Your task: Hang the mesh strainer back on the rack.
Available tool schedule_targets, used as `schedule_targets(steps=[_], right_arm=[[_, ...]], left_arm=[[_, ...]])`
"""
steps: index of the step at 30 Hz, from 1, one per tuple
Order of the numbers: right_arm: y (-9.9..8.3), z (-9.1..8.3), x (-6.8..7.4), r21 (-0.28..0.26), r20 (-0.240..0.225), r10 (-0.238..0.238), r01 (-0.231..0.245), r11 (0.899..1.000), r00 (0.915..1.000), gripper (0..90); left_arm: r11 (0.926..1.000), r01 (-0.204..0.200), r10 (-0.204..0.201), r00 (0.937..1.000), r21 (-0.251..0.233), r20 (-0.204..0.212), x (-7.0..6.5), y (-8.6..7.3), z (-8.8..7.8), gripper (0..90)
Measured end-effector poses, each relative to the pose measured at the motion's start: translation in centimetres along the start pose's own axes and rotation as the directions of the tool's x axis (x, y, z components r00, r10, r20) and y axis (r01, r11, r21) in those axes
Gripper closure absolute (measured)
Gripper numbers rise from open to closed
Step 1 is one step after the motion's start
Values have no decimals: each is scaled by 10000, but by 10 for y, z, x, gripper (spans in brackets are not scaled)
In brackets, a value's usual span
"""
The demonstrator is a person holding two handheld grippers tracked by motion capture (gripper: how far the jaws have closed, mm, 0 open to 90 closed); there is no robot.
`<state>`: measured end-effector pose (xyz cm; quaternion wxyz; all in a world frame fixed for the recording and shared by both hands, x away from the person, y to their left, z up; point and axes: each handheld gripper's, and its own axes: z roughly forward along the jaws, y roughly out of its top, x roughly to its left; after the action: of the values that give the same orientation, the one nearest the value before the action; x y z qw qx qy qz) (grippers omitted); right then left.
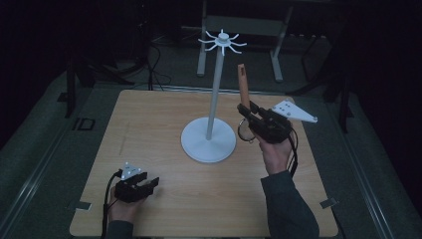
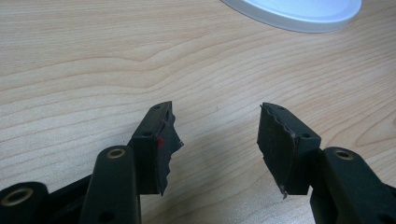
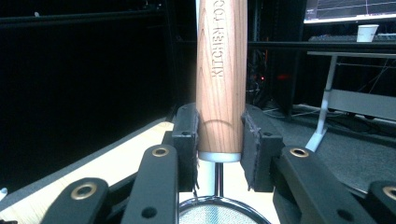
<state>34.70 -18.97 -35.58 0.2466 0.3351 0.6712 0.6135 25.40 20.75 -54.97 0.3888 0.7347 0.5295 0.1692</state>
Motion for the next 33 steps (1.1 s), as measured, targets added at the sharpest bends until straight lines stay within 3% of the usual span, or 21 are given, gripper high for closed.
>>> schedule_targets(steps=[15,33], right_arm=[[6,-1,-6,-257,-106,370,-373,9990,9993,694],[24,5,-4,-677,-814,736,-792,9946,9940,694]], left_arm=[[10000,5,-5,10000,5,-4,0,0,0,460],[10000,5,-5,10000,38,1,1,0,0,460]])
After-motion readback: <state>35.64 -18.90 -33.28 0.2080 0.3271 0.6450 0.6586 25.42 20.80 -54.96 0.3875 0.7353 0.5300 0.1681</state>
